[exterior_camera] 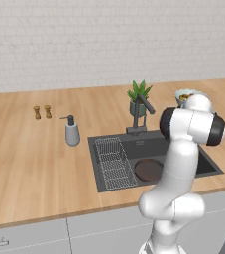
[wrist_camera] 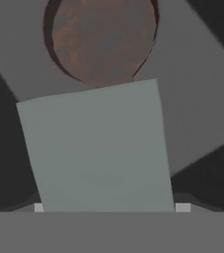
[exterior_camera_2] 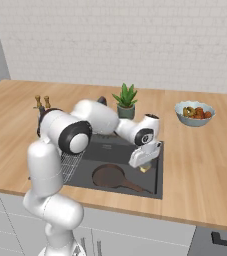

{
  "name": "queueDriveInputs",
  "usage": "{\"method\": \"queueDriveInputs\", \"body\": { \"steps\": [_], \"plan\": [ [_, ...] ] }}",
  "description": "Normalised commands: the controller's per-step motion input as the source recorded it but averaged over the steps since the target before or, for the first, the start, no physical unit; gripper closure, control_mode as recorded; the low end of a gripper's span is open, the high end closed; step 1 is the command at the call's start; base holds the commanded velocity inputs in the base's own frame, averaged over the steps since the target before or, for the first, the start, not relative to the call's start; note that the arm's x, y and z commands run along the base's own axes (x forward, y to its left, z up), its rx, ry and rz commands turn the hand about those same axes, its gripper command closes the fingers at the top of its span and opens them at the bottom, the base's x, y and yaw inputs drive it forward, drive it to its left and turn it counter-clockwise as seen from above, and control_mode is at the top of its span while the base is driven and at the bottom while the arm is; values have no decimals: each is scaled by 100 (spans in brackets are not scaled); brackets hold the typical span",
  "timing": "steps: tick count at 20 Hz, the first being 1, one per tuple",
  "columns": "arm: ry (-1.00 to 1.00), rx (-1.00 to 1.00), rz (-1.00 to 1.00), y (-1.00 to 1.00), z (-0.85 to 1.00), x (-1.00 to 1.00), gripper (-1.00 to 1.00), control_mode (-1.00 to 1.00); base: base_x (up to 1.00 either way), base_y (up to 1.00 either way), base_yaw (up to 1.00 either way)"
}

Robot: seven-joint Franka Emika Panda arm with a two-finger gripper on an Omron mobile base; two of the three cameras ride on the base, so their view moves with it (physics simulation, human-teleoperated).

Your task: Pick the pan and sponge and place them into the sink. Then turn on the water.

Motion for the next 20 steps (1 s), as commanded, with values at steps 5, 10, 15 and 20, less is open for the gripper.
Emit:
{"method": "queueDriveInputs", "body": {
  "steps": [5,10,15,20],
  "plan": [
    [-1,0,4,43,-36,0,100,-100,0,0,0],
    [-2,-3,0,50,-68,12,100,-100,0,0,0],
    [0,-4,-9,11,-69,55,100,-100,0,0,0],
    [-4,-7,-9,1,-77,58,100,-100,0,0,0]
  ]
}}
